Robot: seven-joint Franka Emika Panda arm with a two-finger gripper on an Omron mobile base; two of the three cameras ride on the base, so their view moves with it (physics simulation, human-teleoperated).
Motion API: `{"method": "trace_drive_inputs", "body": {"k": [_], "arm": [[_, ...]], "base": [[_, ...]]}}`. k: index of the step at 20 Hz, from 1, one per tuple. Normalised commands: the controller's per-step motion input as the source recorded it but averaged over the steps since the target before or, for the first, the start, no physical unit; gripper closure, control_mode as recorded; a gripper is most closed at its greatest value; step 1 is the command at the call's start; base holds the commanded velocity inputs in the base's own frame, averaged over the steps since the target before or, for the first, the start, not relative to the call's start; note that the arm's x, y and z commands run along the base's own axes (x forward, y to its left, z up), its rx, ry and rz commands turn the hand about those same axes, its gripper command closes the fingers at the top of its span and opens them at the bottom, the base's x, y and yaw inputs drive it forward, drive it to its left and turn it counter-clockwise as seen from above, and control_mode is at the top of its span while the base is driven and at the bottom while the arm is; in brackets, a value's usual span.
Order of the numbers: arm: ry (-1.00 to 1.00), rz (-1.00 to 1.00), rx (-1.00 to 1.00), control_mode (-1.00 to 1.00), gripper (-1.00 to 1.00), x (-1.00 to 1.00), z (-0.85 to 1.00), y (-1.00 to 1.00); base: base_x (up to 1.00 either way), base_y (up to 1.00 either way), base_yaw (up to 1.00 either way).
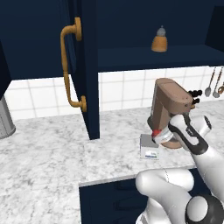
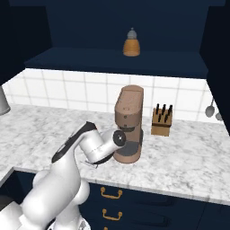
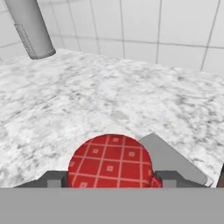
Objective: Pick the jam and place it on the digital scale for weighing, and close the cabinet.
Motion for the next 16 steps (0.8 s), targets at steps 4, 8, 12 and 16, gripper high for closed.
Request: {"method": "trace_drive_inputs", "body": {"k": [4,8,12,16], "arm": [[0.01,0.00,-0.06,-1.00,1.00,0.18,-0.43,0.01],[-0.02,0.00,0.00,-1.00,1.00,0.23,-0.43,0.00],[0.00,0.00,0.00,-1.00,1.00,0.29,-0.29,0.00],[0.00,0.00,0.00,-1.00,1.00,0.27,-0.13,0.00]], "base": [[0.00,0.00,0.00],[0.00,0.00,0.00],[0.00,0.00,0.00],[0.00,0.00,0.00]]}}
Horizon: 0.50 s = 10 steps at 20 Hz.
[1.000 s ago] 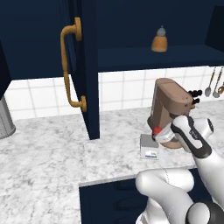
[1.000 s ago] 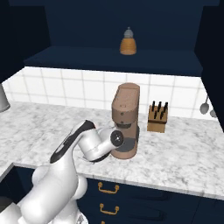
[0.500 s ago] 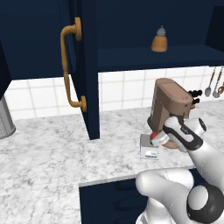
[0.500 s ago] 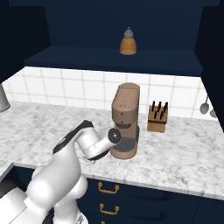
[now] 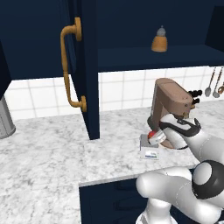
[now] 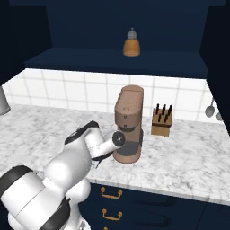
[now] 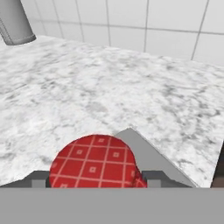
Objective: Pick the jam and place it on the digital scale for weighing, and close the cabinet.
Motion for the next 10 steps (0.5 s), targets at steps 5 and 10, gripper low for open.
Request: {"method": "trace_drive_inputs", "body": {"k": [5,10], "arm": [[-0.03,0.00,0.00,-1.00,1.00,-0.03,-0.30,0.07],[-0.03,0.00,0.00,-1.00,-1.00,-0.04,-0.21,0.05]], "base": [[0.00,0.00,0.00],[0.00,0.00,0.00]]}}
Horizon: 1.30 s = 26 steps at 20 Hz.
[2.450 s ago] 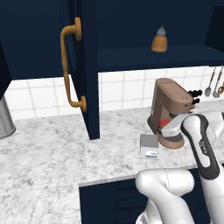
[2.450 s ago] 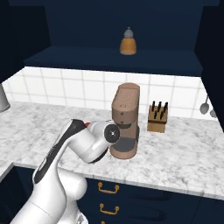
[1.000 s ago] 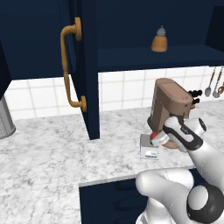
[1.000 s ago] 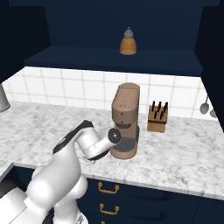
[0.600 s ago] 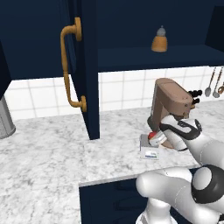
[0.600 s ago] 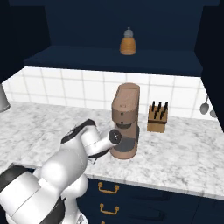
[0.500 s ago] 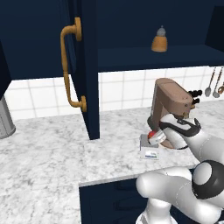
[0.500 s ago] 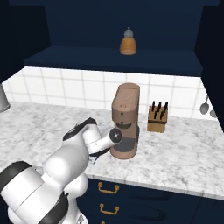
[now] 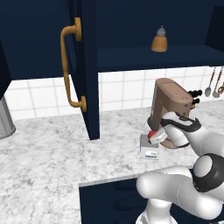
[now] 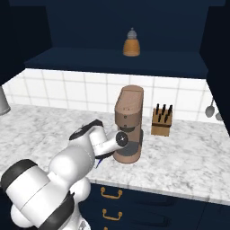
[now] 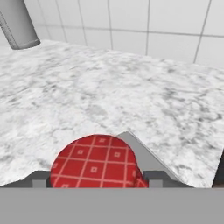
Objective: Pick the jam and place it on the digital scale for weighing, and close the cabinet.
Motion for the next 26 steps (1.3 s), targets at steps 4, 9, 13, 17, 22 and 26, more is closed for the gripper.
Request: {"method": "trace_drive_inputs", "body": {"k": [4,9,13,17,22,26], "arm": [[-0.03,0.00,0.00,-1.00,-1.00,-0.15,0.00,0.00],[-0.04,0.00,0.00,-1.00,-1.00,-0.21,0.00,0.00],[-0.12,0.00,0.01,-1.00,-1.00,0.00,0.00,0.00],[-0.15,0.00,0.01,-1.00,-1.00,0.00,0.00,0.02],[-0.10,0.00,0.03,-1.00,-1.00,0.01,0.00,0.06],[-0.04,0.00,0.07,-1.00,-1.00,-0.05,0.09,0.00]], "base": [[0.00,0.00,0.00],[0.00,0.00,0.00],[0.00,0.00,0.00],[0.00,0.00,0.00],[0.00,0.00,0.00],[0.00,0.00,0.00]]}}
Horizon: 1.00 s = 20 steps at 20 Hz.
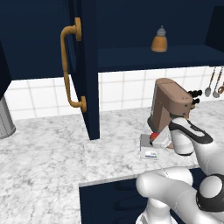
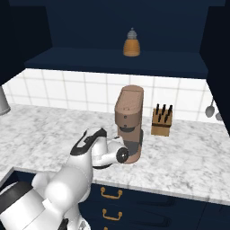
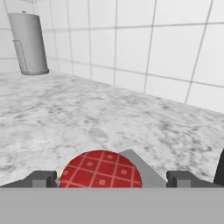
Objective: Pick the jam and place it on the digital scale for weighing, and close the cabinet.
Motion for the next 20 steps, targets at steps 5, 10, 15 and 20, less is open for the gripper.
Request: {"method": "trace_drive_inputs", "body": {"k": [5,10,15,20], "arm": [[0.00,0.00,0.03,-1.00,-1.00,-0.04,0.02,0.04],[-0.03,0.00,0.02,-1.00,-1.00,-0.13,0.06,0.09],[-0.15,0.00,0.05,-1.00,-1.00,-0.27,0.07,0.25],[-0.16,0.00,0.07,-1.00,-1.00,-0.41,0.31,0.37]], "base": [[0.00,0.00,0.00],[0.00,0.00,0.00],[0.00,0.00,0.00],[0.00,0.00,0.00]]}}
